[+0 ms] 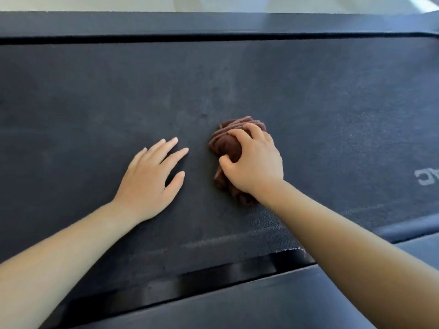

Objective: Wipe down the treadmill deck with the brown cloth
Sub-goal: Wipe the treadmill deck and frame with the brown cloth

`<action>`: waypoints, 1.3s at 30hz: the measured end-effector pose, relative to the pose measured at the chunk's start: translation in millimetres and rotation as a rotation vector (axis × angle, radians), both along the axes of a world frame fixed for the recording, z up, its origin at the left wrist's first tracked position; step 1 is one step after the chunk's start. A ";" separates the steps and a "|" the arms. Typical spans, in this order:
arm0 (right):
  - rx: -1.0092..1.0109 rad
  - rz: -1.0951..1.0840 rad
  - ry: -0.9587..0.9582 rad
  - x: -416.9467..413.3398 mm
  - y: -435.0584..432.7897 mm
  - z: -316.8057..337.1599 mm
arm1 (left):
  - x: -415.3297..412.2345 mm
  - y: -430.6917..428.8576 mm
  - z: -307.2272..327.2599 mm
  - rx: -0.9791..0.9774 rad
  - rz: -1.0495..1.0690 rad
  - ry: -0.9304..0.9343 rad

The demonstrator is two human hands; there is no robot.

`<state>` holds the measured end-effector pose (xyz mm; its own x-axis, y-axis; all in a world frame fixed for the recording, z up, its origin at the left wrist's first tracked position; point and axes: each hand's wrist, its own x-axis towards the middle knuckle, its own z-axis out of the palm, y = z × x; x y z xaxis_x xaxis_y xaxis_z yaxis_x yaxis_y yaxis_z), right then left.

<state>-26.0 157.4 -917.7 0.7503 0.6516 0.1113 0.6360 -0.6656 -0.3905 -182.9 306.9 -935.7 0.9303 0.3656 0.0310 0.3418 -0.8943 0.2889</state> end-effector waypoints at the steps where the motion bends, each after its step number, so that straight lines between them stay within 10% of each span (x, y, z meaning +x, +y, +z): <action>1: -0.001 -0.006 0.004 4.4 7.9 -0.7 | 1.0 -0.1 1.3 0.001 0.006 -0.008; 39: 0.056 -0.038 0.005 232.8 208.8 -3.8 | 199.6 147.3 -15.5 0.036 0.175 -0.125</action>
<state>206.8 366.2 -921.5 0.7752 0.6153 0.1430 0.6085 -0.6664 -0.4309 16.6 454.3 -951.2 0.8410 0.5175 0.1577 0.4561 -0.8350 0.3077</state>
